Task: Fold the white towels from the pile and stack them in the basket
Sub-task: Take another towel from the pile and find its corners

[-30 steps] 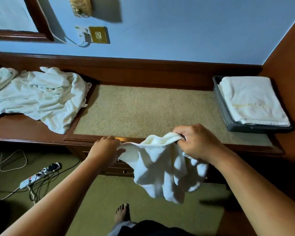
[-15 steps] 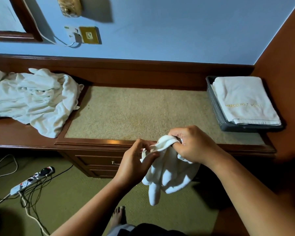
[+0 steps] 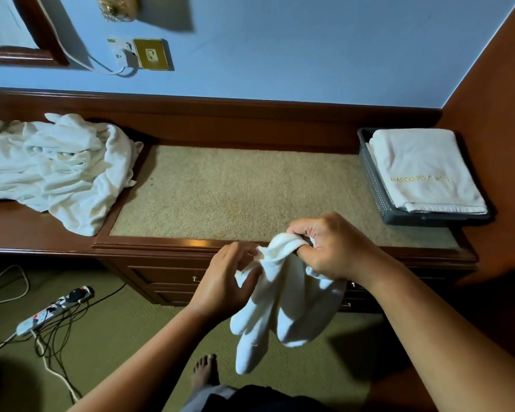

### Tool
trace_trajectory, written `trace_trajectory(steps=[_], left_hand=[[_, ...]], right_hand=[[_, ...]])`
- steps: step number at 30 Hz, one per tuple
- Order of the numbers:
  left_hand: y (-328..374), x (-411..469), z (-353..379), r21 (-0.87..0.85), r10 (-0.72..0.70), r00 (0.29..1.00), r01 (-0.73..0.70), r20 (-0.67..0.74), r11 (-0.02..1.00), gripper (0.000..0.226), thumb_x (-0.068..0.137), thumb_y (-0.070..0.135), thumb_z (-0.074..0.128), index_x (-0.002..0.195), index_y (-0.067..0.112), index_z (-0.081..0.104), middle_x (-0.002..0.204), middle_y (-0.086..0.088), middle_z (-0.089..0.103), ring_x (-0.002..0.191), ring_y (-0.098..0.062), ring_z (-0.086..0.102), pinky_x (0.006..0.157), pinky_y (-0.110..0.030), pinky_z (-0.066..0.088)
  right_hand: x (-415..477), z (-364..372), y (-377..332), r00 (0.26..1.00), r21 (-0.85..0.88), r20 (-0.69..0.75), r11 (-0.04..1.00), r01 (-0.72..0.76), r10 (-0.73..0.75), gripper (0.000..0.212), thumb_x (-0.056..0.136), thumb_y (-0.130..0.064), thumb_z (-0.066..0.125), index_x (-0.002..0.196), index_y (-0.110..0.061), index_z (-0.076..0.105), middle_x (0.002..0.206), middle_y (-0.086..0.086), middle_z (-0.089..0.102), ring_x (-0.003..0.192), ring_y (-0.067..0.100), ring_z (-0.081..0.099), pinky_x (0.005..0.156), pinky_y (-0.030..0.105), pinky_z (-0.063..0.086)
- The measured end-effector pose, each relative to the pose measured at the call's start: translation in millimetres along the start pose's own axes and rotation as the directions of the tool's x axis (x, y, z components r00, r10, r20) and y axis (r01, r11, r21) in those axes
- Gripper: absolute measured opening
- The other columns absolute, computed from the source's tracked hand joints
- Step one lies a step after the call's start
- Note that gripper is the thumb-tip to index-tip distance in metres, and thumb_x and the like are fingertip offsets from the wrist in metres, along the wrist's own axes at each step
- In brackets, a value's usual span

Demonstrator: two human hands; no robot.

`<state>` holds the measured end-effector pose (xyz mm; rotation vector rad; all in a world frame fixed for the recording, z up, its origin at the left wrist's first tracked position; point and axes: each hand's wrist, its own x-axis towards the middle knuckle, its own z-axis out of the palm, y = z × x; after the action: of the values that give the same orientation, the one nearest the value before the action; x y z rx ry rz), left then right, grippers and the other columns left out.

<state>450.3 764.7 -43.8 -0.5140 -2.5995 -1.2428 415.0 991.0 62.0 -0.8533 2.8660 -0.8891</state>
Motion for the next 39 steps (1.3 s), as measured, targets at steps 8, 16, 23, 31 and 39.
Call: trace_trajectory(steps=[8, 16, 23, 31, 39], left_hand=[[6, 0, 6, -0.077, 0.055, 0.998, -0.053, 0.031, 0.996, 0.018, 0.089, 0.029, 0.070, 0.104, 0.021, 0.065, 0.123, 0.019, 0.062, 0.118, -0.008, 0.053, 0.101, -0.034, 0.041], [-45, 10, 3, 0.537, -0.468, 0.781, 0.205, 0.414, 0.818, 0.042, 0.091, 0.060, 0.049, 0.129, 0.045, 0.057, 0.134, 0.011, 0.050, 0.130, -0.029, 0.035, 0.098, -0.045, 0.029], [-47, 3, -14, 0.531, -0.478, 0.863, 0.330, 0.167, 0.781, 0.026, 0.090, 0.046, 0.056, 0.114, 0.036, 0.061, 0.132, 0.009, 0.052, 0.126, -0.024, 0.039, 0.099, -0.042, 0.028], [8, 4, -15, -0.092, -0.028, 0.999, 0.029, 0.018, 0.995, 0.030, 0.092, 0.020, 0.068, 0.093, 0.032, 0.041, 0.094, 0.017, 0.060, 0.091, -0.002, 0.058, 0.089, -0.023, 0.041], [-47, -7, -38, 0.228, -0.397, 0.878, 0.342, 0.268, 0.911, 0.018, 0.099, 0.034, 0.057, 0.093, 0.021, 0.067, 0.084, 0.002, 0.069, 0.081, -0.016, 0.063, 0.074, -0.036, 0.049]], right_hand=[[-1, 0, -2, 1.000, -0.001, 0.009, 1.000, 0.017, -0.017, 0.011, 0.080, -0.022, 0.051, 0.073, -0.021, 0.059, 0.057, -0.004, 0.052, 0.052, 0.016, 0.050, 0.049, 0.038, 0.042], [0, -3, -4, 0.999, 0.020, -0.024, 0.999, -0.031, 0.032, 0.023, 0.076, -0.034, 0.044, 0.071, -0.018, 0.058, 0.059, -0.001, 0.055, 0.055, 0.016, 0.052, 0.052, 0.040, 0.046], [1, -3, -3, 0.995, -0.003, -0.072, 0.998, -0.066, 0.066, 0.029, 0.075, -0.039, 0.042, 0.071, -0.016, 0.059, 0.062, -0.002, 0.057, 0.061, 0.017, 0.055, 0.057, 0.041, 0.048], [8, 2, -14, 0.997, 0.017, -0.067, 0.999, -0.034, 0.035, 0.029, 0.075, -0.039, 0.041, 0.070, -0.017, 0.060, 0.058, -0.003, 0.055, 0.056, 0.014, 0.052, 0.052, 0.039, 0.046], [12, 8, -9, 0.985, 0.075, -0.034, 0.983, -0.165, 0.168, 0.011, 0.083, -0.024, 0.061, 0.073, -0.025, 0.064, 0.064, -0.005, 0.062, 0.061, 0.012, 0.058, 0.059, 0.038, 0.052]])
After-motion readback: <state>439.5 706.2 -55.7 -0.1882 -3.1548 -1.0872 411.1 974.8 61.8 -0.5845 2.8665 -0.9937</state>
